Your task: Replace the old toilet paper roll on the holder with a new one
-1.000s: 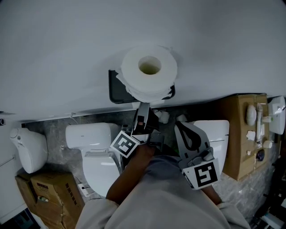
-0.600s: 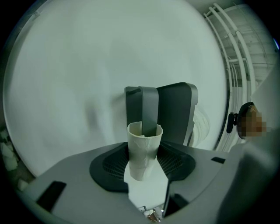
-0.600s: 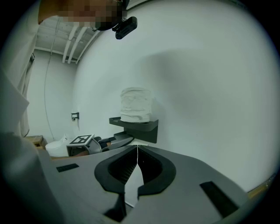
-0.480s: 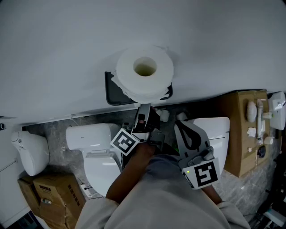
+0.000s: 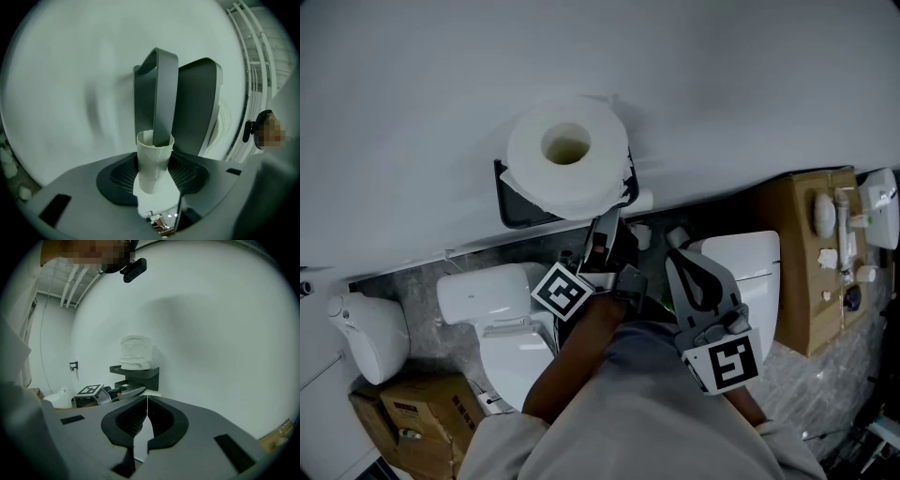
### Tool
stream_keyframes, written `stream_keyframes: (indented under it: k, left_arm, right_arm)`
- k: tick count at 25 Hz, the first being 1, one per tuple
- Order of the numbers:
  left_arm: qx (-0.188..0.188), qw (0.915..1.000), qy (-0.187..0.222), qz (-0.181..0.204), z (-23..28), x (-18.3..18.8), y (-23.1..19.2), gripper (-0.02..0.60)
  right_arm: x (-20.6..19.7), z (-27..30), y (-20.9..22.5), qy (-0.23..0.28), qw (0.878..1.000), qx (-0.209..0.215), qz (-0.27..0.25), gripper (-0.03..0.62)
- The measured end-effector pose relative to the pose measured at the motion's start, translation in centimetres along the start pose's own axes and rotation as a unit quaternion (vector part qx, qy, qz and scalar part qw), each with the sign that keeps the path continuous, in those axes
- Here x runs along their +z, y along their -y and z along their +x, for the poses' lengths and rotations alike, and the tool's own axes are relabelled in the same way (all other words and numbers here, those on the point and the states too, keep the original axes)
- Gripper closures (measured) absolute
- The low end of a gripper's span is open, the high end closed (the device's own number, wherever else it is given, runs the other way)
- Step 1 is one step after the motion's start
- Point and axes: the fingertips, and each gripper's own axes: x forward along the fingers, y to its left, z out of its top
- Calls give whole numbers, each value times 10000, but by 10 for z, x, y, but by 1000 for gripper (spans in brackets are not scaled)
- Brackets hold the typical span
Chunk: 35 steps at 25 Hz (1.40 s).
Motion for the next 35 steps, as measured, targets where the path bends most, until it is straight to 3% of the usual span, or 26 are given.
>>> stream_keyframes:
  k: [18,25,29,35]
  left_arm:
    - [-103,9940,-1089,9,22,-74,4,380]
    - [-93,9900,-1387,218,15,-88,9,382]
    - [258,9857,-1540,640,-2,-87,0,382]
    - [309,9856,-1431,841,-22,-79,7,385]
  right_arm:
    - [-18,-38,33,-51,9970,-704,313,577]
    - [-25,-54,34,-66,9951,-888,433,577]
    - [-25,-56,27,-23,9954,-856,432,577]
    - [-23,-54,11,67,9975,-619,348,577]
